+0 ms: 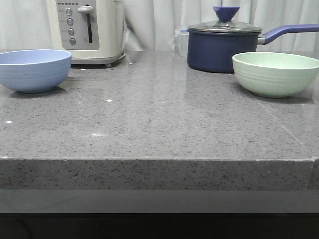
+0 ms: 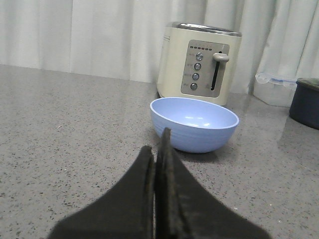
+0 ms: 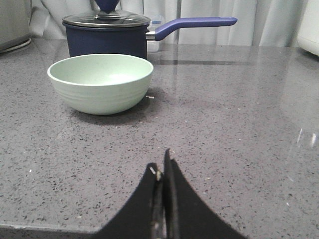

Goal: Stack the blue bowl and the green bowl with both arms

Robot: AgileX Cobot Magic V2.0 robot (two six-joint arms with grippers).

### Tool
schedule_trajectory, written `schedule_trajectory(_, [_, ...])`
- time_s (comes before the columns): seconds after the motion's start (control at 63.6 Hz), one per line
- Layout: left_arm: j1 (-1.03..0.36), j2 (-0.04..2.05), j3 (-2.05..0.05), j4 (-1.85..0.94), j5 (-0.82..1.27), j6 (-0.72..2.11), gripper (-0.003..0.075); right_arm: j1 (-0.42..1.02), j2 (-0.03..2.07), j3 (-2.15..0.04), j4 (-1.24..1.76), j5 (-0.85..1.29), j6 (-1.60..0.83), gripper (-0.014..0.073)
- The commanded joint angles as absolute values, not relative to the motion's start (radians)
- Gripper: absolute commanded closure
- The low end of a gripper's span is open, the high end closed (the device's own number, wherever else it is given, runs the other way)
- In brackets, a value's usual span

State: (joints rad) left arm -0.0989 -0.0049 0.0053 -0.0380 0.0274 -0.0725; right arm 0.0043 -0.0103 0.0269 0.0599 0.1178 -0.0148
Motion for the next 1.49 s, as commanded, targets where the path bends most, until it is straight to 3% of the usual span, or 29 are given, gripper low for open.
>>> schedule_trajectory(0.0, [-0.1, -0.022, 0.01, -0.045, -0.049, -0.079, 0.074, 0.0, -0.029, 0.011, 0.049, 0.035, -0.02, 0.0657])
schedule_trajectory(0.834, [-0.1, -0.022, -0.008, -0.045, -0.117, -0.079, 0.074, 0.001, -0.029, -0.002, 0.05, 0.016, -0.02, 0.0657])
schedule_trajectory(1.133, [-0.1, 0.026, -0.296, -0.041, 0.108, -0.077, 0.074, 0.001, -0.009, -0.28, 0.05, 0.205, -0.02, 0.0657])
schedule_trajectory(1.479, [-0.1, 0.318, -0.726, -0.041, 0.511, -0.076, 0.074, 0.001, 0.255, -0.656, 0.048, 0.464, -0.02, 0.0657])
